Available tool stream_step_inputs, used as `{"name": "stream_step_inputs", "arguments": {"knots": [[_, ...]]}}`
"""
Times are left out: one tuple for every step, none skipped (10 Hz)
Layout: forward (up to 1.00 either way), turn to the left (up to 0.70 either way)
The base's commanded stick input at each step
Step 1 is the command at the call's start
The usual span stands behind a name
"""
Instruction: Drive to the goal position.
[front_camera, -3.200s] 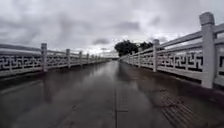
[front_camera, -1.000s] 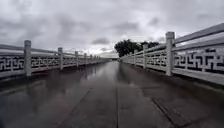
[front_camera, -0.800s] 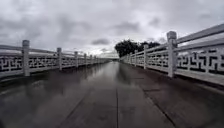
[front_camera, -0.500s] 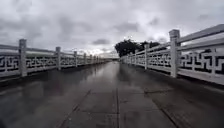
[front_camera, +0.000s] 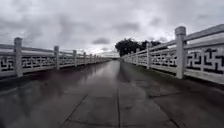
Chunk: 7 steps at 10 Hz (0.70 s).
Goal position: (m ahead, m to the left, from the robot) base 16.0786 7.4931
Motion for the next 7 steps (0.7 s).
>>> {"name": "stream_step_inputs", "arguments": {"knots": [[0.45, 0.00], [0.45, 0.00], [0.45, 0.00], [0.45, 0.00], [0.45, 0.00], [0.45, 0.00], [0.45, 0.00]]}}
